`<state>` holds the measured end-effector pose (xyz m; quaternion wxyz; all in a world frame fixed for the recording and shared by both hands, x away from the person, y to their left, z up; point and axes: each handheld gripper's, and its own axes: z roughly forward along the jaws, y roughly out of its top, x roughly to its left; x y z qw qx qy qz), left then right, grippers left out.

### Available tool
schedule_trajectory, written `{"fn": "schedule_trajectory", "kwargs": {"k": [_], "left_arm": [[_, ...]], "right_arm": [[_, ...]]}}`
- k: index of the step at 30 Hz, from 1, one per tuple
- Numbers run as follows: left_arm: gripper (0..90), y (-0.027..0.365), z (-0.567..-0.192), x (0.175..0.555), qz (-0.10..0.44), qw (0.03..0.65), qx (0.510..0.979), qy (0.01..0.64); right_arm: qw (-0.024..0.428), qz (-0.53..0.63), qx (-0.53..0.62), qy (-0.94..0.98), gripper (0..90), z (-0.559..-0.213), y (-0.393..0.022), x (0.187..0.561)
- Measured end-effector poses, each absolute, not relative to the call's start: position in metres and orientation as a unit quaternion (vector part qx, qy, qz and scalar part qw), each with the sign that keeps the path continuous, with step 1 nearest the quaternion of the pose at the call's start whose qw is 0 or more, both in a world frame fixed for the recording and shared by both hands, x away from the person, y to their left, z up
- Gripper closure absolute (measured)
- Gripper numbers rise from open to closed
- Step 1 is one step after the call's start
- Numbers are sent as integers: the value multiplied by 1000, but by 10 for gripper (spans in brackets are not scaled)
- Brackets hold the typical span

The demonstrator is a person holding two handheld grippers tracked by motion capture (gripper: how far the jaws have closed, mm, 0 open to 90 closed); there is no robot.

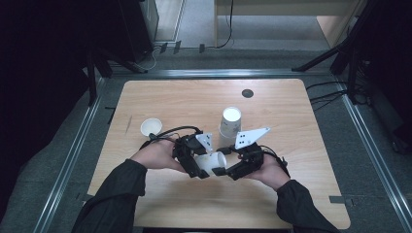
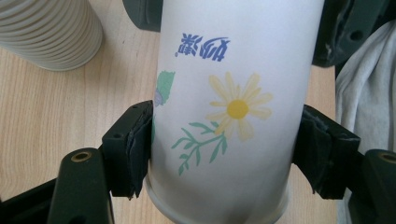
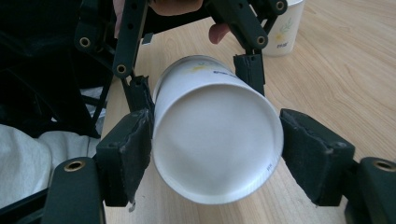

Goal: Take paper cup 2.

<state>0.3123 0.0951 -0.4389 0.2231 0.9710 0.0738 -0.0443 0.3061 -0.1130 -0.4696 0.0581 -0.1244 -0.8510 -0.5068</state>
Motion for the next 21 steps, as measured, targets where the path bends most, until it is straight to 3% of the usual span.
{"fn": "schedule_trajectory", "kwargs": {"k": [14,21], "left_arm": [[268,97,-439,314,-52,241,966,75],[204,102,-439,319,-57,261,959,93]], "right_arm": [[62,-500,-119,-856,334,-470,-108,306],[57,-504,-123,-853,333,-467,-112,307]]}}
